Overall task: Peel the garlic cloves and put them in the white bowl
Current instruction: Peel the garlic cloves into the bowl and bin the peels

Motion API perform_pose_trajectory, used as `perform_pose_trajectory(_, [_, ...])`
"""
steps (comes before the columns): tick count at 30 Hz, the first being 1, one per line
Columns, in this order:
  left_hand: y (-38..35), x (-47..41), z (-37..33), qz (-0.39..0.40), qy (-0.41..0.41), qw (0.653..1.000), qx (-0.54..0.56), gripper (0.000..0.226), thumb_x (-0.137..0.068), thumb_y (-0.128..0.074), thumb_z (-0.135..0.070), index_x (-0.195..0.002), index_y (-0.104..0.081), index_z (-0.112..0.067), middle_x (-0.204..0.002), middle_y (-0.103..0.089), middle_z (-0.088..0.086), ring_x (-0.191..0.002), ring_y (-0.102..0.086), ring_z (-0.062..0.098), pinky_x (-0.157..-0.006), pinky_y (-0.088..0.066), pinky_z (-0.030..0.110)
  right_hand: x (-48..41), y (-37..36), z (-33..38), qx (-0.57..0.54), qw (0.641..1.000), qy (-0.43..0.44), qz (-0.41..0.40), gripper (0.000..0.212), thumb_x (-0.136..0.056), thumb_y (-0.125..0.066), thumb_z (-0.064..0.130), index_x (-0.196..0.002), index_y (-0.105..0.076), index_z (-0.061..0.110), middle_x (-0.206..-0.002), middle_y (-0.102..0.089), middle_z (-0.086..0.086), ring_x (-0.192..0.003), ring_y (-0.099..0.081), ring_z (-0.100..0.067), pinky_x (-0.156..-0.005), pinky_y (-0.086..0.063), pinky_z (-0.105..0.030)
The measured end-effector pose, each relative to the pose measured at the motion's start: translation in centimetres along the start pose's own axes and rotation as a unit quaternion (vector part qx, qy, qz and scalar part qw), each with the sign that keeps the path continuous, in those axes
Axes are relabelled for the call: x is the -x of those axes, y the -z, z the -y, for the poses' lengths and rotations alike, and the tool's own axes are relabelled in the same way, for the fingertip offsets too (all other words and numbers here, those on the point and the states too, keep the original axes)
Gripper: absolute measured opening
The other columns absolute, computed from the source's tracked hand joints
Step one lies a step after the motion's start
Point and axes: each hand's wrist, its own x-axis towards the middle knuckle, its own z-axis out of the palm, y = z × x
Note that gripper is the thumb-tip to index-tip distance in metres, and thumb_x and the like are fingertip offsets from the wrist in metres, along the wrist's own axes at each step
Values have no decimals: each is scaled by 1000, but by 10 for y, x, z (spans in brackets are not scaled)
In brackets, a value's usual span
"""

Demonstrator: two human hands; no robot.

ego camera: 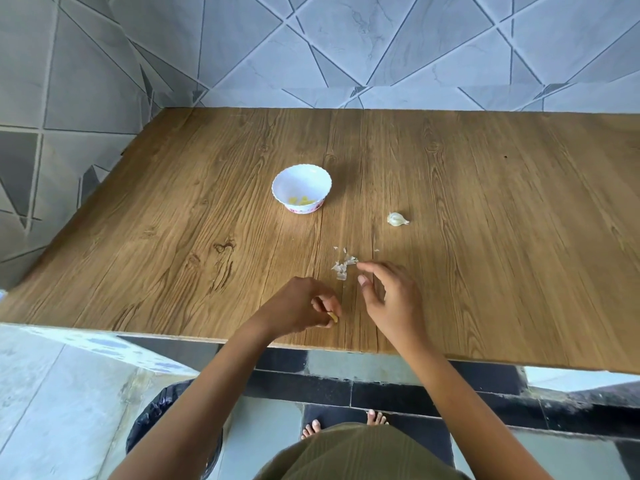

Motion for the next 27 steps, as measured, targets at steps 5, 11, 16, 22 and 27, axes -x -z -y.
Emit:
perform_pose_trajectory(5, [10,-12,-9,-128,-39,989,61,17,-76,-75,-3,-84,-69,-17,-79,-67,-4,-67,-59,-7,-66,-47,8,-9,2,5,-161,980,-107,56,18,-88,-62,9,-104,-69,12,-91,-70,3,-73,-63,-7,-65,-51,-16])
perform_pose_trajectory(11, [15,-32,-21,-225,-66,963,131,16,-75,-77,-6,-86,-66,-10,-78,-69,-1,-67,-68,10,-64,-54,19,-30,6,10,-460,829,-307,82,6,-85,-67,15,-91,-70,16,-79,-72,-2,-73,-68,-10,-67,-54,-18])
perform_pose_trajectory(16, [16,-49,-29,-224,-112,953,170,15,-77,-73,3,-90,-65,-1,-83,-71,7,-76,-70,20,-73,-57,29,-50,7,6,-514,781,-350,61,3,-78,-71,12,-81,-70,11,-69,-71,-1,-68,-67,-10,-65,-54,-18])
perform_pose_trajectory(22, [25,-59,-29,-177,-70,949,253,11,-82,-68,3,-92,-67,-2,-86,-69,19,-79,-68,30,-77,-57,34,-59,8,-3,-535,779,-323,50,19,-68,-73,11,-86,-72,10,-81,-74,-8,-76,-70,-14,-69,-55,-18])
perform_pose_trajectory(27, [30,-62,-30,-141,-51,931,332,10,-84,-65,2,-92,-66,-4,-73,-68,3,-69,-65,10,-67,-55,21,-64,6,-5,-558,776,-291,45,27,-65,-72,13,-92,-70,10,-82,-74,-4,-79,-71,-12,-69,-53,-16])
